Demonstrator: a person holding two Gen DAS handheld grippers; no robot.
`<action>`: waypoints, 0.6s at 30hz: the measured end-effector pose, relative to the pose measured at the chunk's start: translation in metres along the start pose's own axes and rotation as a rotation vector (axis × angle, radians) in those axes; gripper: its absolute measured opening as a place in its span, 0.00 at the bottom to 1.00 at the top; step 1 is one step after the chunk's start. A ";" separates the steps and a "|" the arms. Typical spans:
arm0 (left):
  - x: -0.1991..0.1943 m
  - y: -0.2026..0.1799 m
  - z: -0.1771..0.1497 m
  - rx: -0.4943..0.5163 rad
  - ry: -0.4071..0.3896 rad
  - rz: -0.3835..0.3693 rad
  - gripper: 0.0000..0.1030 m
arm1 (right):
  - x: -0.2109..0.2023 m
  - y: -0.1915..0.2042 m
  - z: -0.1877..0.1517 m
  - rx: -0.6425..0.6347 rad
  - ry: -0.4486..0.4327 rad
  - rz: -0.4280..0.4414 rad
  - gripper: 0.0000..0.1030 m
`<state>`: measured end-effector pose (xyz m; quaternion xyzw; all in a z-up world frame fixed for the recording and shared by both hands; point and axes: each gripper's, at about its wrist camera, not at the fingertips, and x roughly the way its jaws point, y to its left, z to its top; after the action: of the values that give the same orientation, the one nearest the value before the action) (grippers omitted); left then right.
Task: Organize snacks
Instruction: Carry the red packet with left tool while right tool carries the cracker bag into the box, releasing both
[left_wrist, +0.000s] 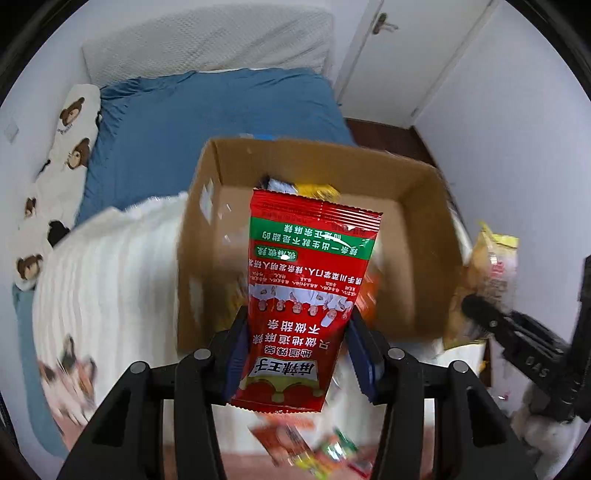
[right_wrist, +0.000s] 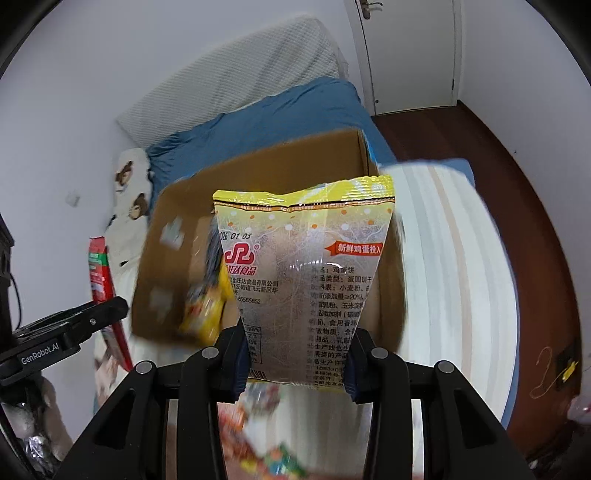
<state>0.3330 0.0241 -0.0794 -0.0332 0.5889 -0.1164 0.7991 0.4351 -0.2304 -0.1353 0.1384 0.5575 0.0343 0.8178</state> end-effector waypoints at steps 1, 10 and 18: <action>0.012 0.004 0.010 -0.003 0.012 0.006 0.45 | 0.011 -0.001 0.017 -0.001 0.018 -0.014 0.41; 0.106 0.022 0.089 -0.056 0.159 0.046 0.45 | 0.097 0.001 0.088 -0.027 0.135 -0.127 0.41; 0.147 0.029 0.118 -0.068 0.207 0.071 0.47 | 0.135 -0.005 0.109 -0.026 0.211 -0.173 0.42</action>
<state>0.4905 0.0089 -0.1856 -0.0272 0.6728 -0.0708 0.7360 0.5859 -0.2270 -0.2214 0.0747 0.6498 -0.0149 0.7563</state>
